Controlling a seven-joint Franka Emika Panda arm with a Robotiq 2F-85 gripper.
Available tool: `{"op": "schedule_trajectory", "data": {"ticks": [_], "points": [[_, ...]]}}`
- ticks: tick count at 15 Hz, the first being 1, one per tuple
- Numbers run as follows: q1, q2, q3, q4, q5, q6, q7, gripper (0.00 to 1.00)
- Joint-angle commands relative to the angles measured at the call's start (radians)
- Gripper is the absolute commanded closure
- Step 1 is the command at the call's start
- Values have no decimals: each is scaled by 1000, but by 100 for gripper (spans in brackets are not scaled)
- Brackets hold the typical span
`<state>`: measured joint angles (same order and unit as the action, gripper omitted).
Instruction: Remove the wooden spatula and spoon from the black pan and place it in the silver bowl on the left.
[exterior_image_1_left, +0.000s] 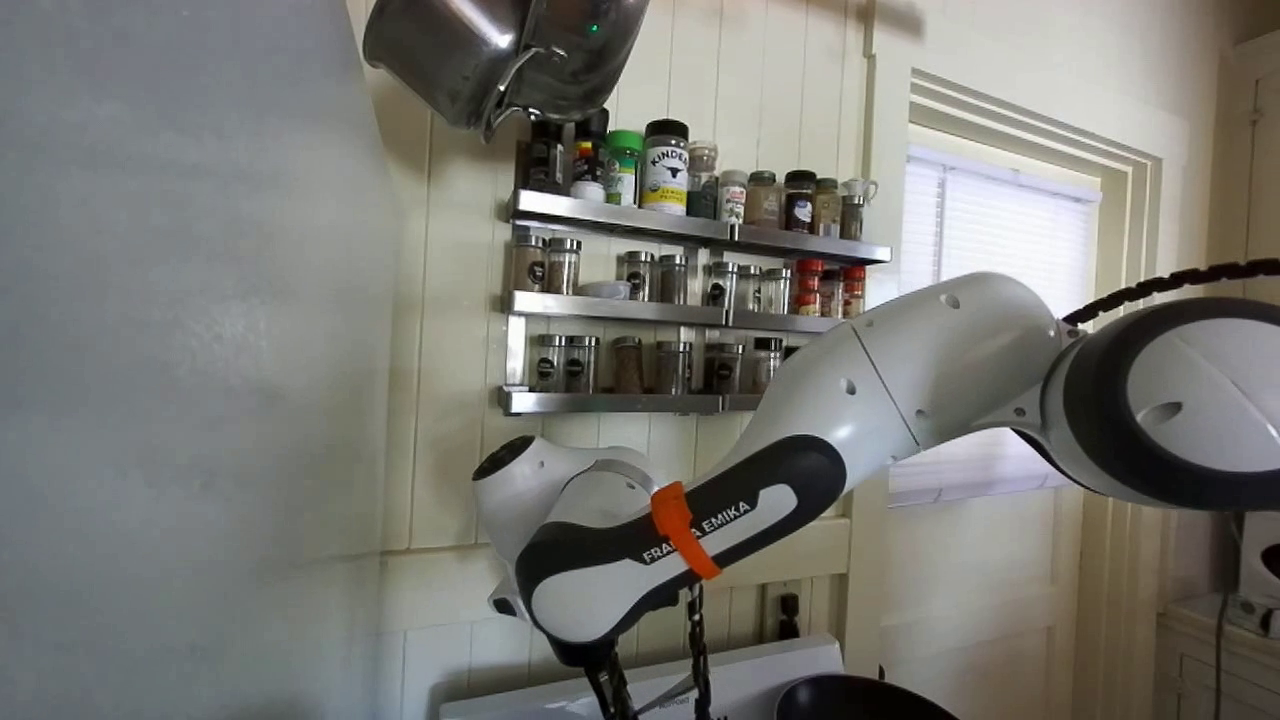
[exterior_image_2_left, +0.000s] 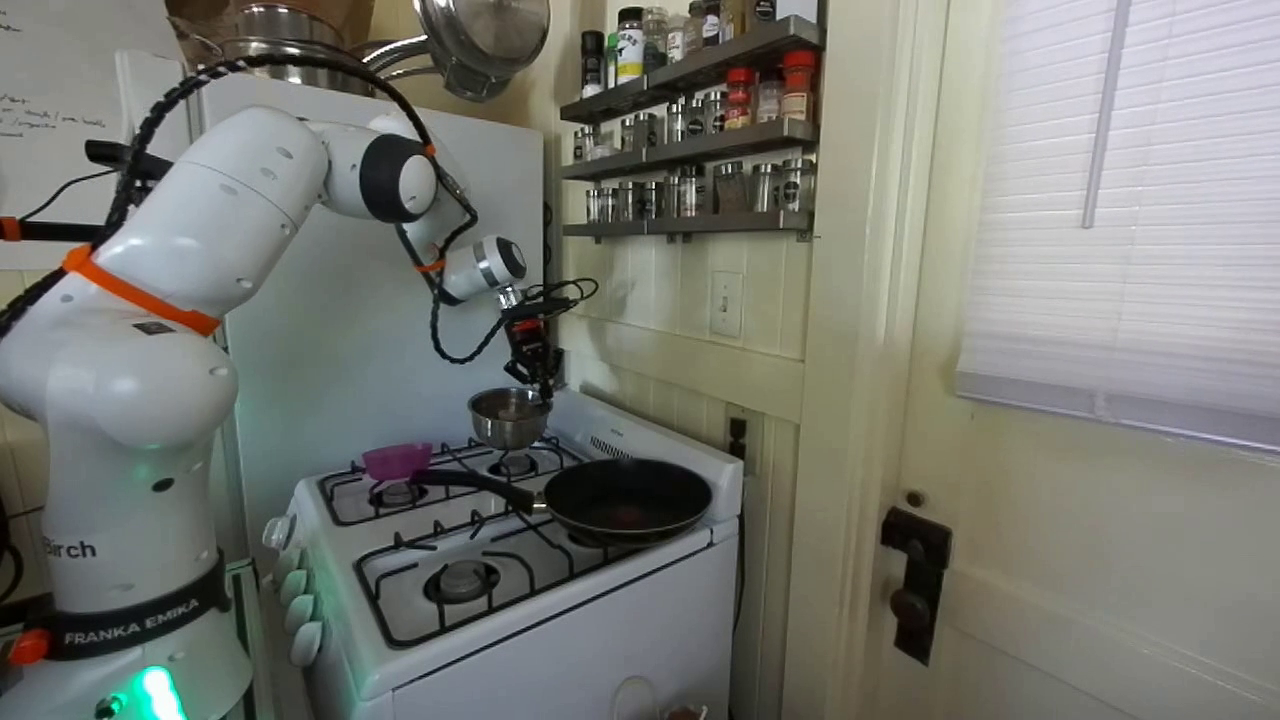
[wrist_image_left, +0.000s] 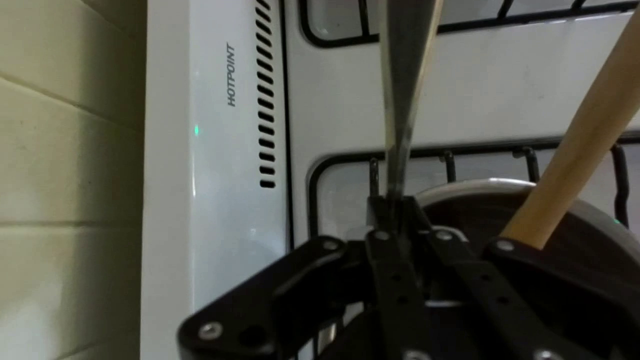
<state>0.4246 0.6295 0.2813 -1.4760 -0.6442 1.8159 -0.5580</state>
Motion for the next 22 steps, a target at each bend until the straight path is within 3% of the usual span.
{"op": "schedule_trajectory", "data": {"ticks": [1,11,13,22], "points": [[28,78,-2,88,9,-16,-36,98],[78,178,-1,204,43,-25,-62,98],[83,181,-1,211,55,-34,-62,65],[67,95,2,135,85,-57,-15,1]]}}
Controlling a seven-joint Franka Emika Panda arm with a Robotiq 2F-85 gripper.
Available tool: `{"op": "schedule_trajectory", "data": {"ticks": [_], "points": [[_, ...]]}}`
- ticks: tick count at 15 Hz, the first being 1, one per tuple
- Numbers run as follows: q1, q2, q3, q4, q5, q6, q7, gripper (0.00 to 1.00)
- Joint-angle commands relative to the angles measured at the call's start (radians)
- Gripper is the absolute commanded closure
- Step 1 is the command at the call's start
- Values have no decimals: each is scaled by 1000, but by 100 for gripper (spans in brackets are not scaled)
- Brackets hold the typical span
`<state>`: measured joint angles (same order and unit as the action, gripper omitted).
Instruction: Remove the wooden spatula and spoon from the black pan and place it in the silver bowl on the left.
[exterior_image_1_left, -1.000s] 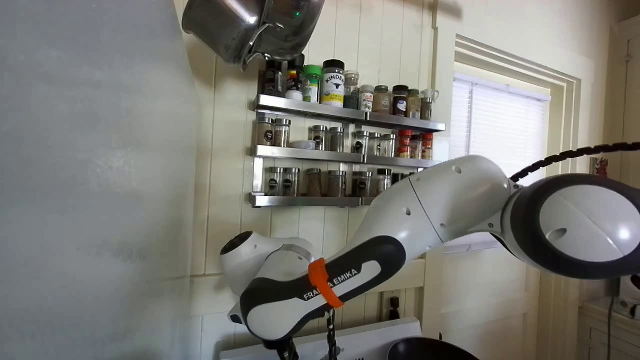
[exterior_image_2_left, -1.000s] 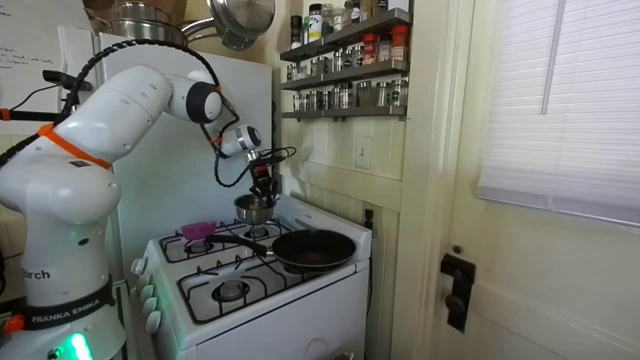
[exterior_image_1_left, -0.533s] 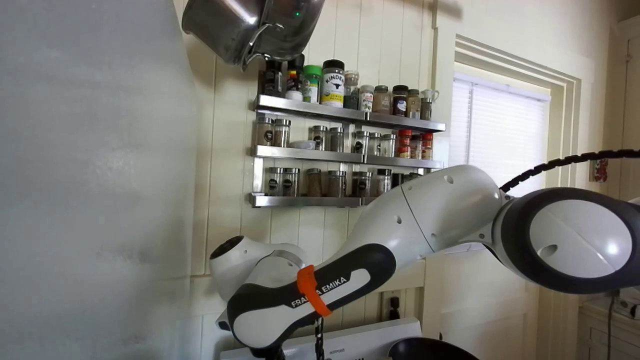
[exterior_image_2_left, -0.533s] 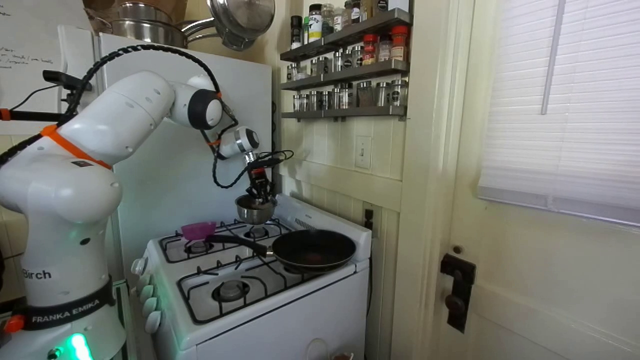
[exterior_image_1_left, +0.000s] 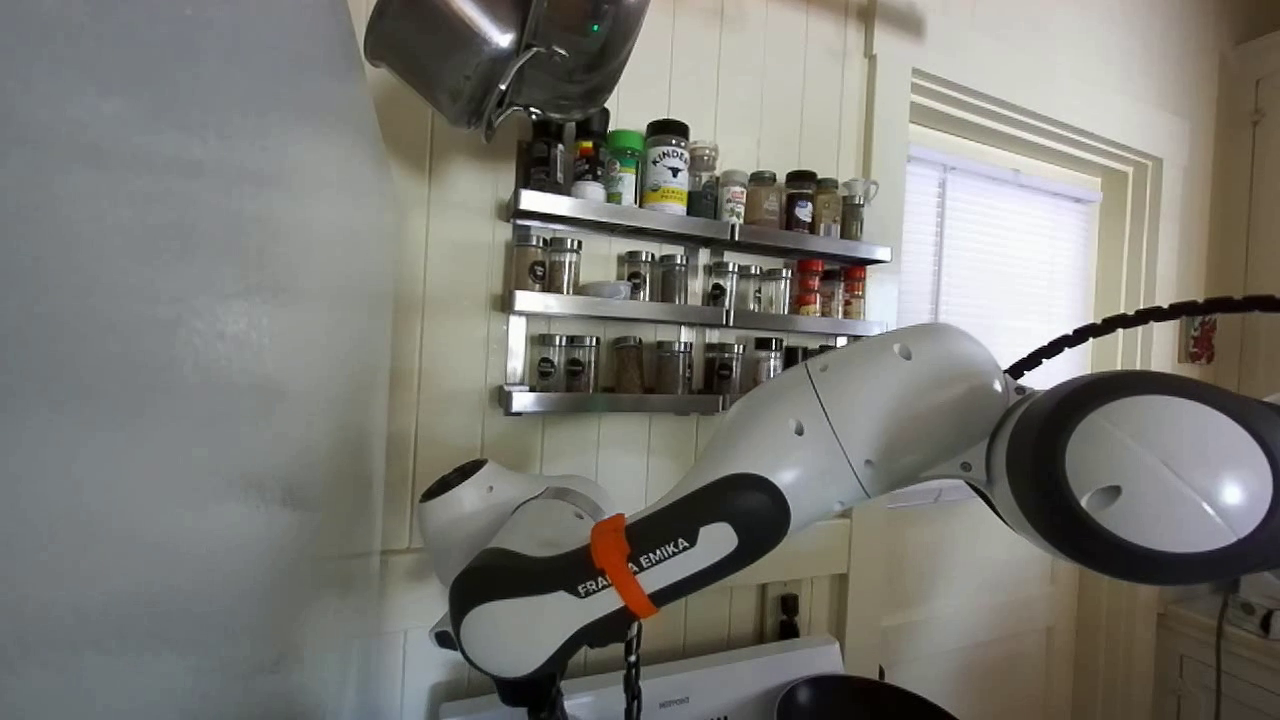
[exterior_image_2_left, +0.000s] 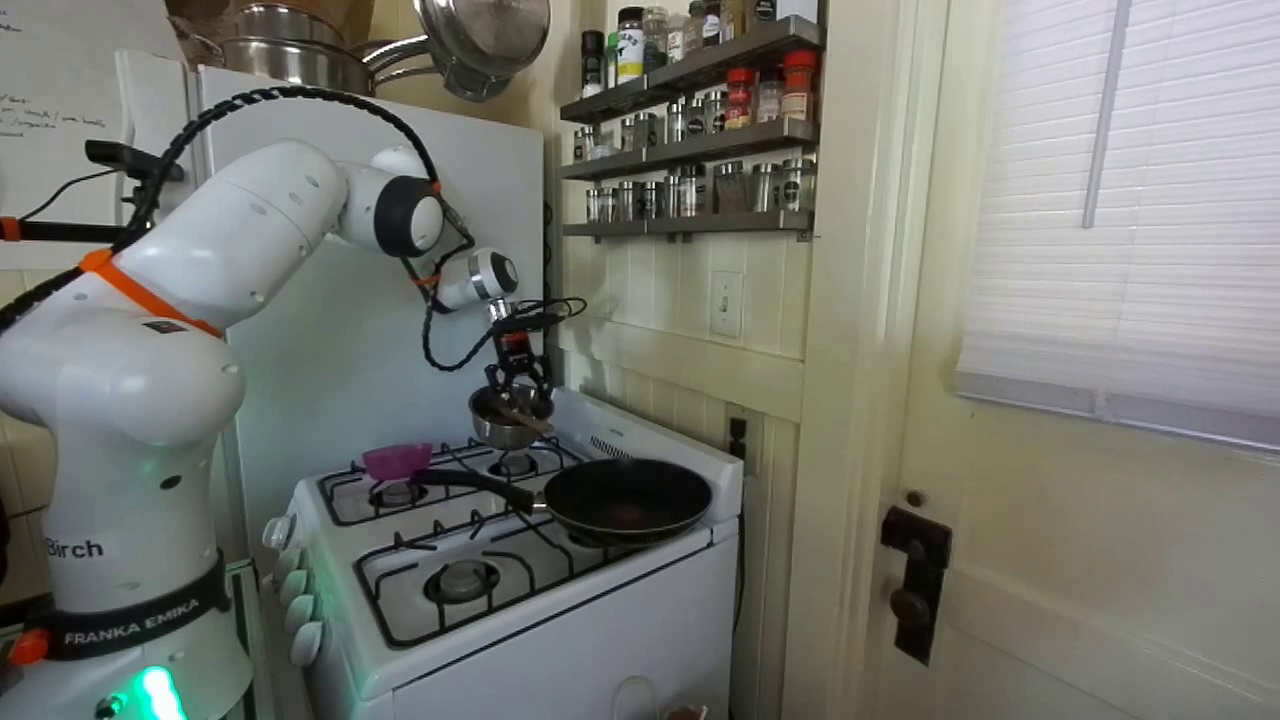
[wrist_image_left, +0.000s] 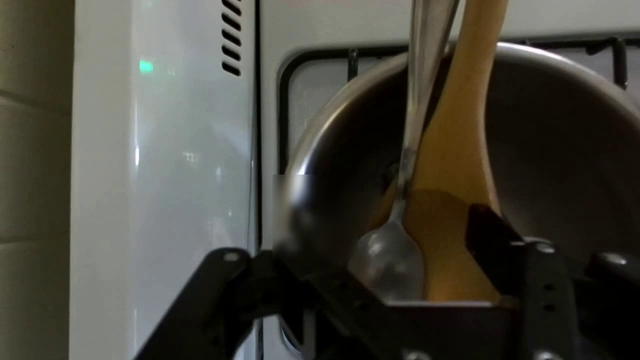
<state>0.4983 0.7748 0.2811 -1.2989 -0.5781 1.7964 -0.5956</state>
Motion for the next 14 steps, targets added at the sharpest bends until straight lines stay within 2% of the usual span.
{"op": "schedule_trajectory", "data": {"ticks": [1,6,11,14], "points": [[-11,-73,3,-63,22,-40,38,0],[-16,-214,-18,-188,10,-105,186,0],[-35,-405,-40,-407,14,-234,413,0],[-66,-523,-36,-561,27,-273,566,0]]}}
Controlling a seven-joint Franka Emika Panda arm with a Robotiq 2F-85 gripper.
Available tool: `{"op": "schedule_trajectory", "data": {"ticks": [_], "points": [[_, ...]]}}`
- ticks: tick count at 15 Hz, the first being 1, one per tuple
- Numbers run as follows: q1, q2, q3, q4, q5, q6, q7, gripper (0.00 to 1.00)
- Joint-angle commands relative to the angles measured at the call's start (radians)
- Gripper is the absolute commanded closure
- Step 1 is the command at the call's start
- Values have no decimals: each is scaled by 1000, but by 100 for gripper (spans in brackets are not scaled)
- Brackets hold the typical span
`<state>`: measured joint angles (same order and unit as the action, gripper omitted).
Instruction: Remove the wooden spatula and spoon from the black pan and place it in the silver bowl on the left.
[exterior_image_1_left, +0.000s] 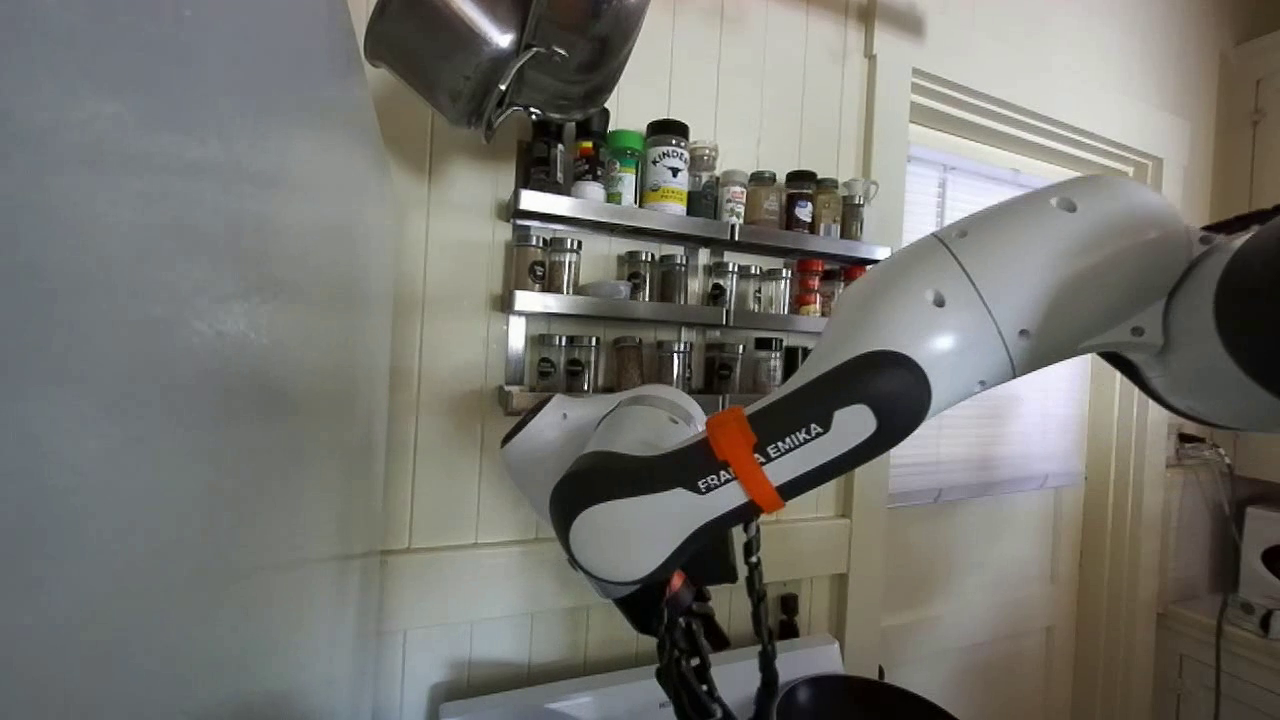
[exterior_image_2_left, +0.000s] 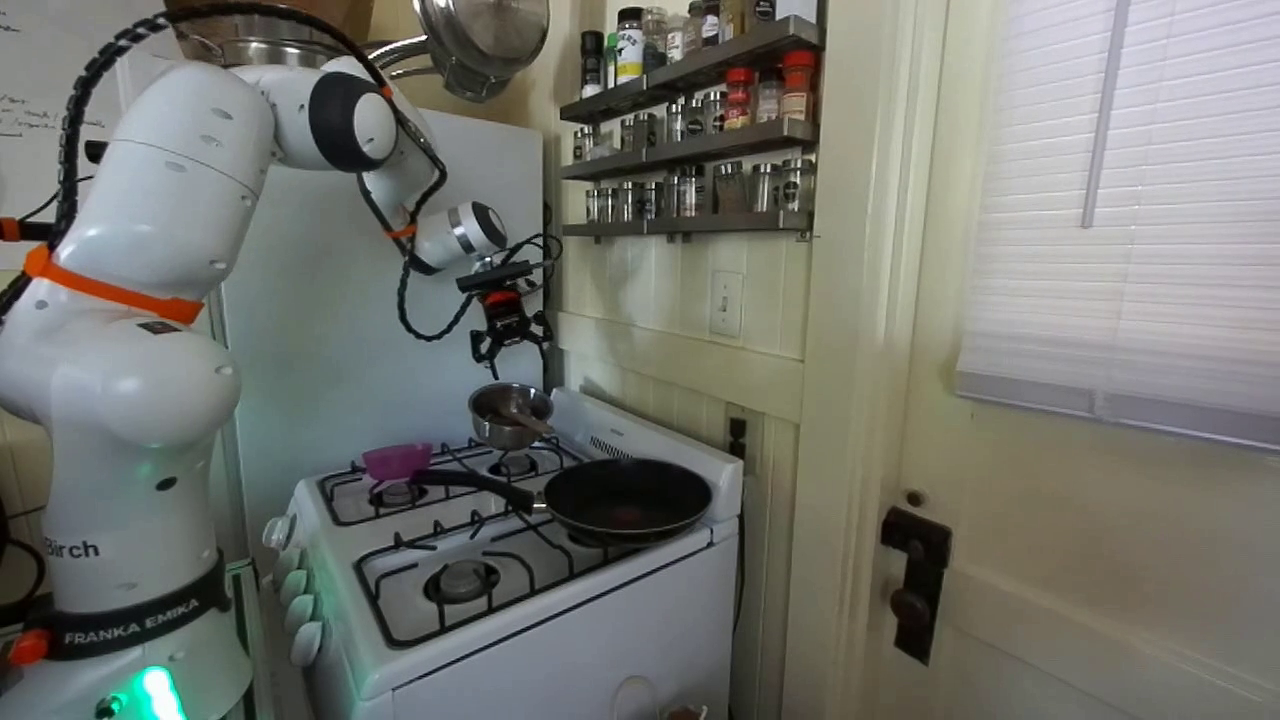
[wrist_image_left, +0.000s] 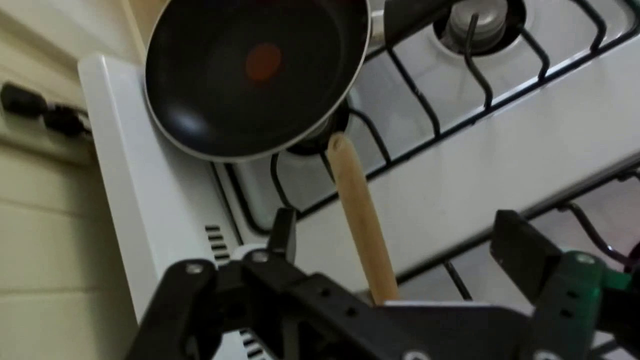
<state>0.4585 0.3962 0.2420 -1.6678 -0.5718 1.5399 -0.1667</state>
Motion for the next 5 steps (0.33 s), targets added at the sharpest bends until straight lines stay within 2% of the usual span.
{"op": "schedule_trajectory", "data": {"ticks": [1,2,3,5], "points": [[-36,-180,6,-245,32,-23,194,0],[-45,-214,9,-293,45,-24,251,0],[-43,-110,19,-153,14,-35,160,0],[-55,-166,21,-232,24,-36,217,0]]}}
